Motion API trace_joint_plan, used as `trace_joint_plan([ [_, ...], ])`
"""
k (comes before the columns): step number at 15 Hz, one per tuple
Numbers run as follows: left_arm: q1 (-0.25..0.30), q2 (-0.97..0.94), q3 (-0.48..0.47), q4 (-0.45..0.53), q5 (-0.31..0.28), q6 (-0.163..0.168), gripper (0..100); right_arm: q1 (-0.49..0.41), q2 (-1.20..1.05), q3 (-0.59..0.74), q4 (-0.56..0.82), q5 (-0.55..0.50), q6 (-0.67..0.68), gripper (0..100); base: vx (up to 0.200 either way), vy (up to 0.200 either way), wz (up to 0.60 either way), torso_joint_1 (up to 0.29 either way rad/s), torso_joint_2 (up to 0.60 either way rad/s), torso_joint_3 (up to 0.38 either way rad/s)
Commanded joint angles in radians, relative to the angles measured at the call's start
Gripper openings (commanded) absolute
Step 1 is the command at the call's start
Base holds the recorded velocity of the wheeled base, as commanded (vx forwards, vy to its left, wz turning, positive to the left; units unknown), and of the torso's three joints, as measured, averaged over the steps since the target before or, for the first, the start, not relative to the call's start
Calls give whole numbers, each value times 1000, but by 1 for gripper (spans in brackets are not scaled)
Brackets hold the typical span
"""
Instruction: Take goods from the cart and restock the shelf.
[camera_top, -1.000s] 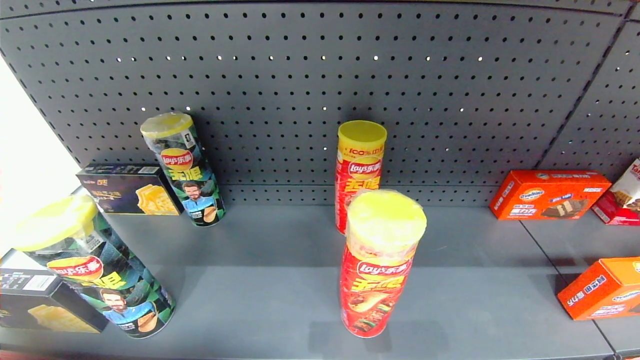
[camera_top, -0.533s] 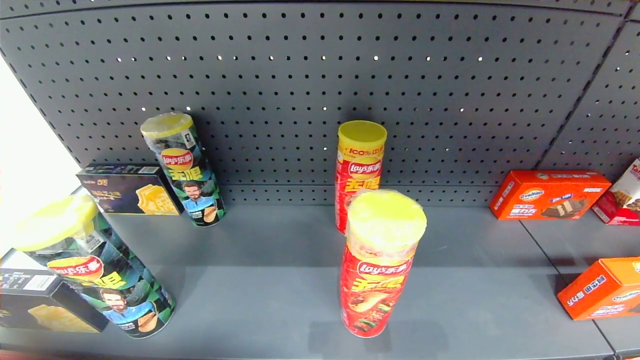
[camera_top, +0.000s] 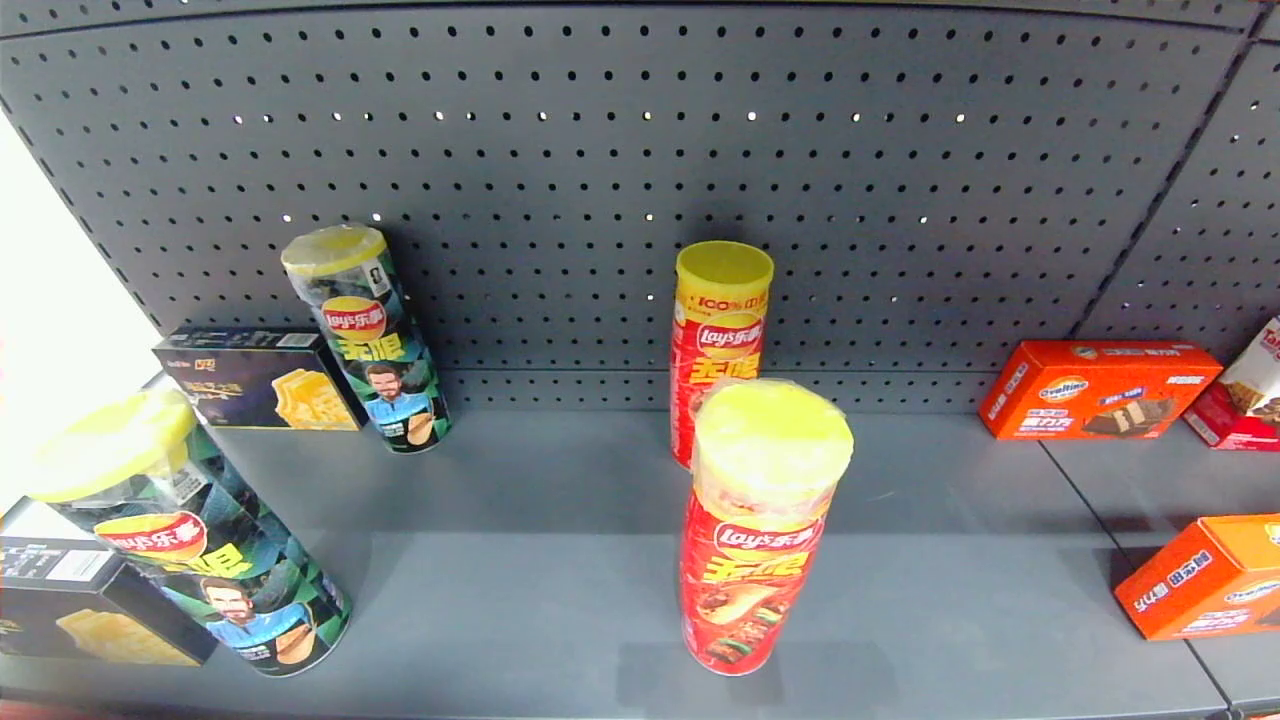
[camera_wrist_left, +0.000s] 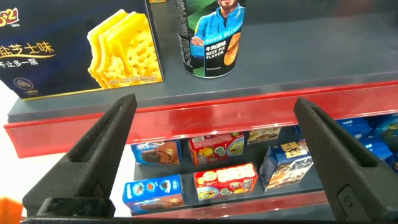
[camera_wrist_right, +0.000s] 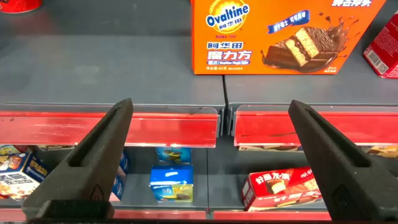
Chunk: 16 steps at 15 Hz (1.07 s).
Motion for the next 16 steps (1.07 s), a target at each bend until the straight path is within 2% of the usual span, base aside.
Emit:
trace_joint_plan([
  [1, 0, 1, 0, -1, 0, 1, 100, 0, 2, 0, 0, 0, 0, 100, 0, 0, 0, 0, 0, 0],
  [4, 0, 1, 0, -1, -1, 21, 100, 0, 2, 0, 0, 0, 0, 100, 0, 0, 0, 0, 0, 0],
  [6, 0, 1, 0, -1, 0, 1, 100, 0, 2, 0, 0, 0, 0, 100, 0, 0, 0, 0, 0, 0],
  [16, 0, 1, 0, -1, 3, -1, 100, 0, 2, 0, 0, 0, 0, 100, 0, -20, 0, 0, 0, 1],
])
